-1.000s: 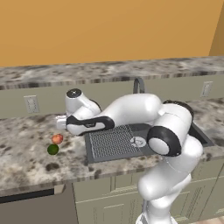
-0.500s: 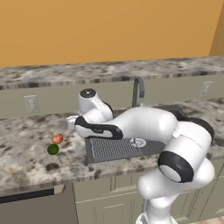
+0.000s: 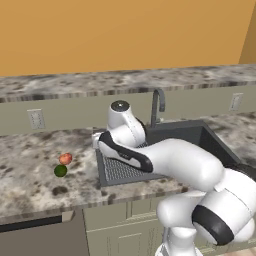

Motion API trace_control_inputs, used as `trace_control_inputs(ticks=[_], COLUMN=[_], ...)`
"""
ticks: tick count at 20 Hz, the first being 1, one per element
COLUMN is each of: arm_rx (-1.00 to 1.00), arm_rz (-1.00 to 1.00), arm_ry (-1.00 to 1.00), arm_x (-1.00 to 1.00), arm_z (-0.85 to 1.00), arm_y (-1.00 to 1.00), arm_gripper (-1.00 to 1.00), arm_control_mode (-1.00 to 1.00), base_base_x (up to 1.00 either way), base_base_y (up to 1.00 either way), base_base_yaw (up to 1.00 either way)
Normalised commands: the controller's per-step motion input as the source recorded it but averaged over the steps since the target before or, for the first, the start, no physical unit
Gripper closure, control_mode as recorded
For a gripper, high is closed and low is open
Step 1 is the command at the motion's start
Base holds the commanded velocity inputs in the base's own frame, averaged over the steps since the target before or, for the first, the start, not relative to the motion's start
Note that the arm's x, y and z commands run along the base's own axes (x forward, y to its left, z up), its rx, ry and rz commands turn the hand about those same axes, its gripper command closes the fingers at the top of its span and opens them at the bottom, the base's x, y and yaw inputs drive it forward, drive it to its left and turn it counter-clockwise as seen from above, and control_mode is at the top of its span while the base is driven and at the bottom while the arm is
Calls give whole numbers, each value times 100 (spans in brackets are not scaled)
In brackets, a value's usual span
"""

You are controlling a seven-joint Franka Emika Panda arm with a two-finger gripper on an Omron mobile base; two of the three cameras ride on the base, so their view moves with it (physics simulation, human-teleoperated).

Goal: Remove the lime and peach from the sink. Then move the bowl and cup from the counter to the sink for washing.

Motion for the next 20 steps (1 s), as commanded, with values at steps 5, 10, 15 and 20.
trace_control_inputs(ticks=[5, 10, 15, 20], arm_rx=[0, 0, 0, 0], arm_rz=[0, 0, 0, 0], arm_ry=[3, 5, 5, 1], arm_x=[-19, -20, -22, -25], arm_z=[16, 17, 15, 12], arm_y=[-44, -43, -44, -46], arm_gripper=[-100, -100, -100, -100], arm_control_mode=[-100, -100, -100, -100], base_base_x=[0, 0, 0, 0], base_base_y=[0, 0, 0, 0], base_base_yaw=[0, 0, 0, 0])
